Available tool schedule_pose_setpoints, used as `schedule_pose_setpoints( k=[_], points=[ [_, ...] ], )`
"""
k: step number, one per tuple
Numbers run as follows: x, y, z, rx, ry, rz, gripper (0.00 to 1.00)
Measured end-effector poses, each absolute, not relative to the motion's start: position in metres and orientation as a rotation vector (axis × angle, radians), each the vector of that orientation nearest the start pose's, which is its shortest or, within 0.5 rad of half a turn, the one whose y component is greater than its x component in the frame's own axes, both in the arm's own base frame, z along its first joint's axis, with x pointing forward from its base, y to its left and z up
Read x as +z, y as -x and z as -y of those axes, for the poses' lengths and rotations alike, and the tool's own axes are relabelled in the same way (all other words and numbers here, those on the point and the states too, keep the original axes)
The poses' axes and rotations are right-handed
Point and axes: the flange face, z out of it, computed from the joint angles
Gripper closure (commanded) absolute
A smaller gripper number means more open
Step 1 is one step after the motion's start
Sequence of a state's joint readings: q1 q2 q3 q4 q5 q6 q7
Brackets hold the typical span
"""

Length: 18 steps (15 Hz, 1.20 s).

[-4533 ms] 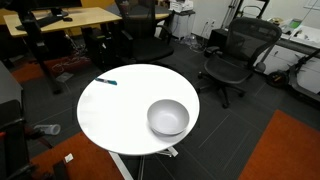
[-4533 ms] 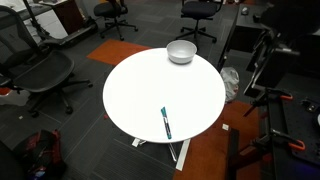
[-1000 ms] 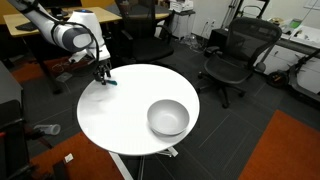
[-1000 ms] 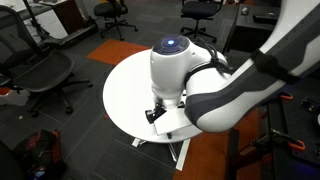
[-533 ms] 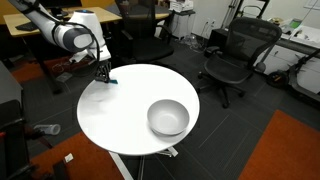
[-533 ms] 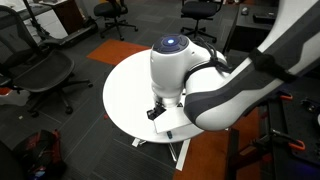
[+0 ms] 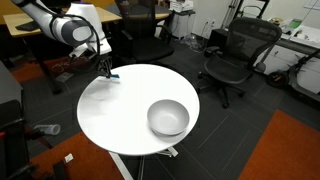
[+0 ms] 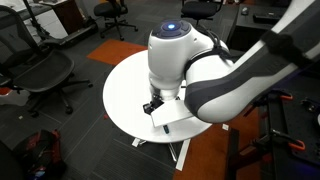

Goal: Pick the marker and put it in the bowl

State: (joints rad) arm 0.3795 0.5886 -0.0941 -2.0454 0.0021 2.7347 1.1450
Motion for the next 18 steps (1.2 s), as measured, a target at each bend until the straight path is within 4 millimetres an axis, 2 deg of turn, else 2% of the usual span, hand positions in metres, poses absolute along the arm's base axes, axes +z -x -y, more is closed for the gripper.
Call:
schedule_pose_setpoints(
  k=[5,8,14,18],
  points=[
    [0.219,-0.578,-0.147,-0.240,2.882,-1.226,0.95],
    [0.258,-0.572,-0.126,-0.232,2.949,-1.150,0.95],
    [0.326,-0.564,-0.059,-0.190,3.075,-1.037,0.95],
    [0.350,-0.561,-0.012,-0.177,3.108,-0.994,0.95]
  ],
)
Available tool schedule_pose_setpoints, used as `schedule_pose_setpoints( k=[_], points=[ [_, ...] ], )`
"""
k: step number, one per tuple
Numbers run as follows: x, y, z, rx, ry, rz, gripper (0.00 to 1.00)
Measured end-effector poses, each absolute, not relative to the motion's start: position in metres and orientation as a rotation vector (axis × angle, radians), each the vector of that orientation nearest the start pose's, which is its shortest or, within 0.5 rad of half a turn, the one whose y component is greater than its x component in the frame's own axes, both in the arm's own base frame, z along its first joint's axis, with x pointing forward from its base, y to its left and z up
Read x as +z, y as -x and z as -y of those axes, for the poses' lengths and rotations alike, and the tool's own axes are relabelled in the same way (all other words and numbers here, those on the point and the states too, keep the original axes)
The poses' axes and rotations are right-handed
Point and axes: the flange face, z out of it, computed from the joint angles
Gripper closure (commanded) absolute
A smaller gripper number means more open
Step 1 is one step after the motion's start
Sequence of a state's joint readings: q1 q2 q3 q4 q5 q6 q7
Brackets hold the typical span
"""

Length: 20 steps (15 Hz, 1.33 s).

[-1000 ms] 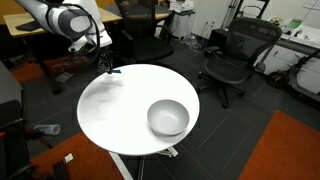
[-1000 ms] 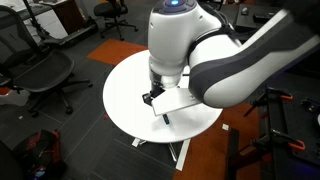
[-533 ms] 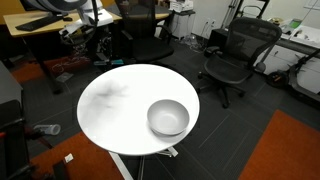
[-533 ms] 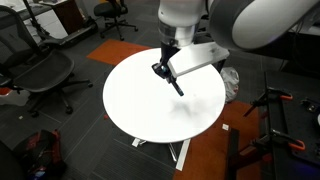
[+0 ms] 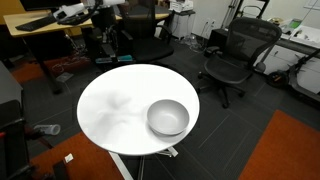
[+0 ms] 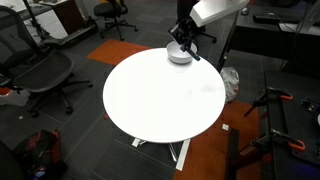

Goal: Pick the marker and put it in the bowl

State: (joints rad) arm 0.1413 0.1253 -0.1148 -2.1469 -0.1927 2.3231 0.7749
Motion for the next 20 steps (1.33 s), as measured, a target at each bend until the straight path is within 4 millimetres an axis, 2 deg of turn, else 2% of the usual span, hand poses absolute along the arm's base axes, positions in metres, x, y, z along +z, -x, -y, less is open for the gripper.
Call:
schedule_pose_setpoints(
  k=[4,12,15,20],
  points=[
    [0.356,-0.562,0.034,-0.179,3.112,-0.996,0.95],
    [0.364,-0.565,0.125,-0.235,3.083,-1.109,0.95],
    [0.353,-0.571,0.154,-0.263,3.072,-1.159,0.95],
    [0.321,-0.588,0.192,-0.301,3.066,-1.233,0.95]
  ],
)
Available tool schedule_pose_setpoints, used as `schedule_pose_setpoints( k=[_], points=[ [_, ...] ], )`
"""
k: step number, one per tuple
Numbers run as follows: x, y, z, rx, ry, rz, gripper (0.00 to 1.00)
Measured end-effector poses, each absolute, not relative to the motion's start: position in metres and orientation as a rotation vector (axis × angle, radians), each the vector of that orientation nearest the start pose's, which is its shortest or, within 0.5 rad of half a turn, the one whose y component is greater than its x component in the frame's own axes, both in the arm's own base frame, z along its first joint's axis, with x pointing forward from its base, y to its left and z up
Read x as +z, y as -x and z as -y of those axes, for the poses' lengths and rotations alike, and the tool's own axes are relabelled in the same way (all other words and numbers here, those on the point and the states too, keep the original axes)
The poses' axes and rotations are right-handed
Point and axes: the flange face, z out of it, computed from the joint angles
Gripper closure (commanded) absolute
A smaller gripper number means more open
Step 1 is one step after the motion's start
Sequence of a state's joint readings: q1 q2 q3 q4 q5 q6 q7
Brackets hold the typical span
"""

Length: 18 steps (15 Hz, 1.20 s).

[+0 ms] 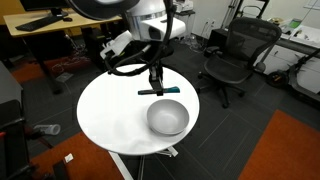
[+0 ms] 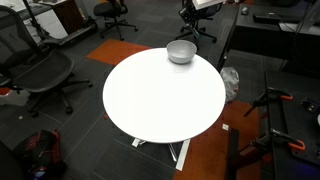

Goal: Pick the marker and put it in the bowl

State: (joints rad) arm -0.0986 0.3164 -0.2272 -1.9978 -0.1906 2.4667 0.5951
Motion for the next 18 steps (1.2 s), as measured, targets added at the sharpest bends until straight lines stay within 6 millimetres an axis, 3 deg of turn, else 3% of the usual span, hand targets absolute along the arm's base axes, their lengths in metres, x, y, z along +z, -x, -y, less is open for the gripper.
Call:
schedule_pose_setpoints(
  k=[9,11,18],
  points=[
    [0.268,-0.623,0.216,-0.288,3.017,-1.355,0.95],
    [0.258,-0.629,0.218,-0.277,2.999,-1.376,0.54],
    [0.242,-0.646,0.221,-0.279,2.944,-1.424,0.03]
  ],
)
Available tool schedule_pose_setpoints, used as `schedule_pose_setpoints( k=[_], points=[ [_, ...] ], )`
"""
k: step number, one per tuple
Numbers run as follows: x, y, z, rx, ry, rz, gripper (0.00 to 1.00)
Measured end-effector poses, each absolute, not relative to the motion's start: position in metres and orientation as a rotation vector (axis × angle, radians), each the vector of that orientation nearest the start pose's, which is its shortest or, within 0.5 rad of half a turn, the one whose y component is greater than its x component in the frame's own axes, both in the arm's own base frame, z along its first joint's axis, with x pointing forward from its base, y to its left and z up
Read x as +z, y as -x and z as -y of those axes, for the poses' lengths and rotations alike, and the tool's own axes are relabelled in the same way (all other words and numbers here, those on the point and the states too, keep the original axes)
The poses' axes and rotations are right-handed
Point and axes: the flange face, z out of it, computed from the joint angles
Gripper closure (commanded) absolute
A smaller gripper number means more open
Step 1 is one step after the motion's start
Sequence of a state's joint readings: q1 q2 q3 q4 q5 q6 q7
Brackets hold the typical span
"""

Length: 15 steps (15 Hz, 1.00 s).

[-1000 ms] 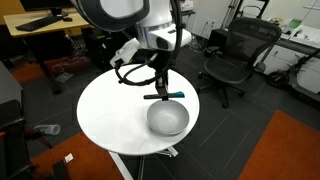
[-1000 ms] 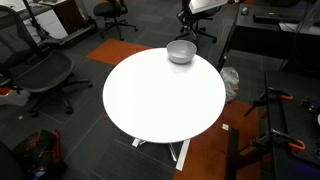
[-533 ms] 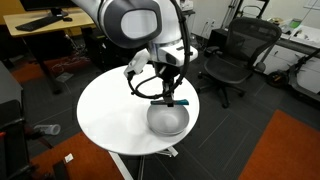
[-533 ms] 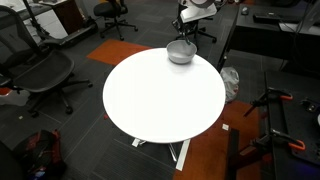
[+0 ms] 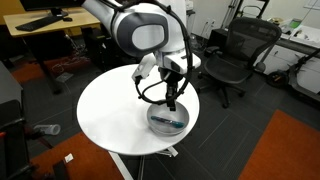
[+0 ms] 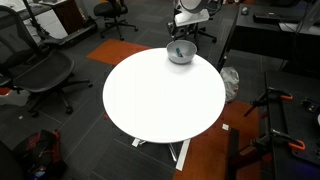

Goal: Pick the marker and put it in the bowl

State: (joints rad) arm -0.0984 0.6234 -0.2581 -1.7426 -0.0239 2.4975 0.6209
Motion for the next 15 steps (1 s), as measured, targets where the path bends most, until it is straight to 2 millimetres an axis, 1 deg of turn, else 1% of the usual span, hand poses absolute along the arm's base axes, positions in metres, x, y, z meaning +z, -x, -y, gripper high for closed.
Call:
schedule_pose_setpoints(
  k=[1,4,7,11,13,15],
  points=[
    [0.243,-0.647,0.221,-0.283,2.936,-1.429,0.00],
    [0.249,-0.650,0.220,-0.307,2.925,-1.428,0.00],
    [0.262,-0.653,0.216,-0.340,2.913,-1.418,0.00],
    [0.297,-0.649,0.200,-0.389,2.895,-1.378,0.00],
    [0.319,-0.641,0.187,-0.409,2.886,-1.345,0.00],
    [0.340,-0.629,0.172,-0.422,2.891,-1.280,0.00]
  ],
)
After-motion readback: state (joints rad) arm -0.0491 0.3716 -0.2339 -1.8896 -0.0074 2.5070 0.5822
